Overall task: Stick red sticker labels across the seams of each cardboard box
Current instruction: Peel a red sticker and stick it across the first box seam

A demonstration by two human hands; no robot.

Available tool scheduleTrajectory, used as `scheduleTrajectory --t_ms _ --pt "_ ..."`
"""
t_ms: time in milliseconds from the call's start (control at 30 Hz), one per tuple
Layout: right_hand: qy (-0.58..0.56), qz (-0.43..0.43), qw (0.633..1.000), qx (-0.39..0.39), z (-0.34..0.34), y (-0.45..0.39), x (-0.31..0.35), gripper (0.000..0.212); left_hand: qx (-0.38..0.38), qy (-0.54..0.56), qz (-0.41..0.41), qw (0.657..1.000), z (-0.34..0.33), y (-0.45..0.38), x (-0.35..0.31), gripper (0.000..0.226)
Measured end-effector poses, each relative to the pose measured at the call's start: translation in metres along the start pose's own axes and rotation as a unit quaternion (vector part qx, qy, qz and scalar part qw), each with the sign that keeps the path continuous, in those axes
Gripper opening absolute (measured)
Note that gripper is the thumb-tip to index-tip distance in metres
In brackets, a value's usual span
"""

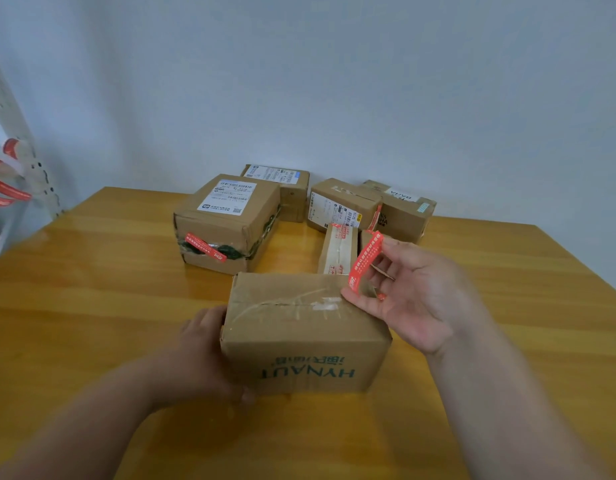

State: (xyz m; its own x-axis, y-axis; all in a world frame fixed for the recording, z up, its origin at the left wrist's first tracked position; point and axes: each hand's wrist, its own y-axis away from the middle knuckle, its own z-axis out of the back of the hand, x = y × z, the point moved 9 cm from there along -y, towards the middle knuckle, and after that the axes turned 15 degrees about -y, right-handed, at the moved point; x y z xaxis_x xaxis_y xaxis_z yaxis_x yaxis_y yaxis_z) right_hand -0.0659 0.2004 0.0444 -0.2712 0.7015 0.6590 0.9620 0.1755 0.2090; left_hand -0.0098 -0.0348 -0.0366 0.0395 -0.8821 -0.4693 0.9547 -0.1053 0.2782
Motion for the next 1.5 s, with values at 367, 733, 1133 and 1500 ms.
scheduleTrajectory --t_ms 367,733,1133,1500 --pt "-0.032 0.037 0.998 0.034 -0.021 0.022 -0.011 0.008 -0.225 0.098 -0.067 0.967 0.094 0.042 -0.094 0.056" --pt "0.041 0.061 0.997 0.003 -0.021 0.026 -0.017 0.009 -0.103 0.201 -0.04 0.973 0.063 0.02 -0.095 0.022" --pt "0.588 0.28 0.754 -0.087 -0.033 0.038 0.006 0.021 -0.062 -0.031 0.003 0.998 0.075 -0.003 -0.089 0.027" --pt "0.683 0.282 0.667 -0.092 -0.032 0.037 -0.01 0.025 -0.126 -0.259 0.02 0.957 0.078 -0.016 -0.101 0.03"
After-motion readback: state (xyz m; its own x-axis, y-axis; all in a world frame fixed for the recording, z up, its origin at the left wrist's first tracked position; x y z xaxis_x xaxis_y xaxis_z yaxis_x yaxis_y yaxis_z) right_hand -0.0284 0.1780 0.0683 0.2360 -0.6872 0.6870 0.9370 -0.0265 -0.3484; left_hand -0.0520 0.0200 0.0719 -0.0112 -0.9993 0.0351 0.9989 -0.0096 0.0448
